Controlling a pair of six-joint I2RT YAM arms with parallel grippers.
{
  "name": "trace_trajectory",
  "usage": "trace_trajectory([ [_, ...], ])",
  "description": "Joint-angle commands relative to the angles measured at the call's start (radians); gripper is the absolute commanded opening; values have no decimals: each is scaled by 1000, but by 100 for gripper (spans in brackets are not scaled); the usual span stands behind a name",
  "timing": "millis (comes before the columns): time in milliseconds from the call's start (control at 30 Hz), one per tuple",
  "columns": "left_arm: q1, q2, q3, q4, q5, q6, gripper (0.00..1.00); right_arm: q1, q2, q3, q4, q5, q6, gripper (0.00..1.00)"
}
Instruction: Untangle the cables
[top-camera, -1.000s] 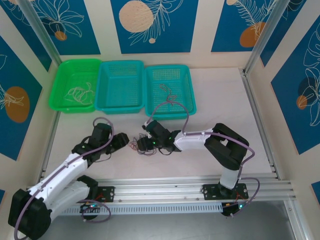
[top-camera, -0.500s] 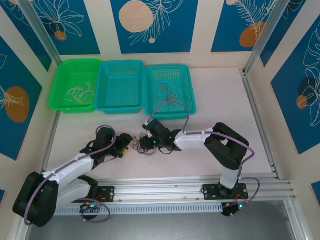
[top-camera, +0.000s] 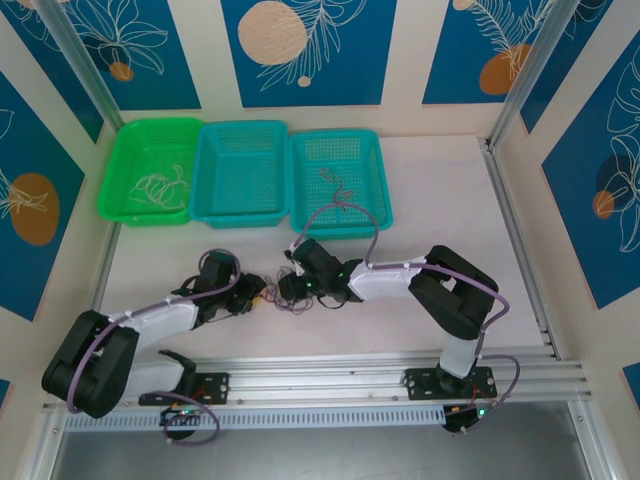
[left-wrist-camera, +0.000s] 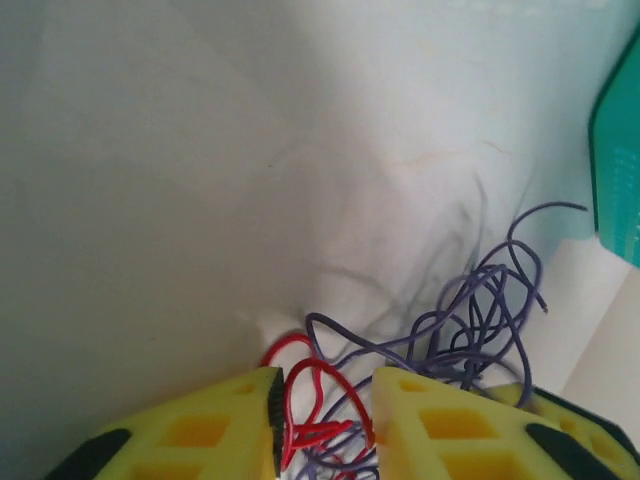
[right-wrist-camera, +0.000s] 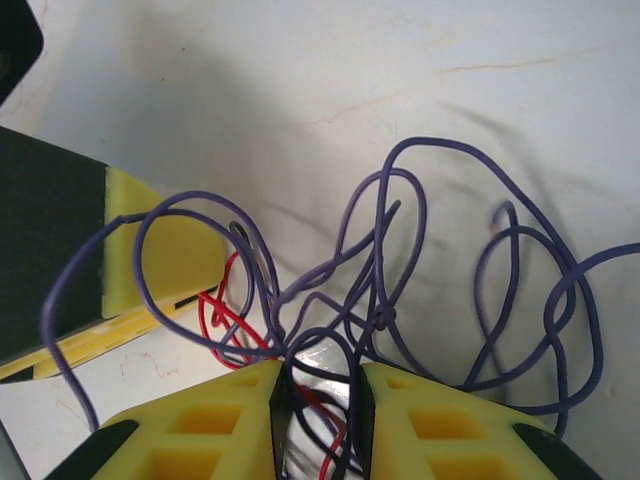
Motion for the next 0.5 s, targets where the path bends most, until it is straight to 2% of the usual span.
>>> trace_trajectory([
  [0,8,-9,20,-14,-1,20,17,8,-11,9,-9,6,15,27],
  [100,8,-33,27,-57,-24,49,0,9,-7,6,-21,19,20,27],
  [200,15,-63,32,-100,-45,83,0,0,7,13,-60,39,41,25],
  [367,52,-107,55,-182,-58,148,0,-39,28,-1,-118,54,107,10],
  [467,89,-135,72,-240,-64,197,0,-58,25,-22,-153,71,137,4],
])
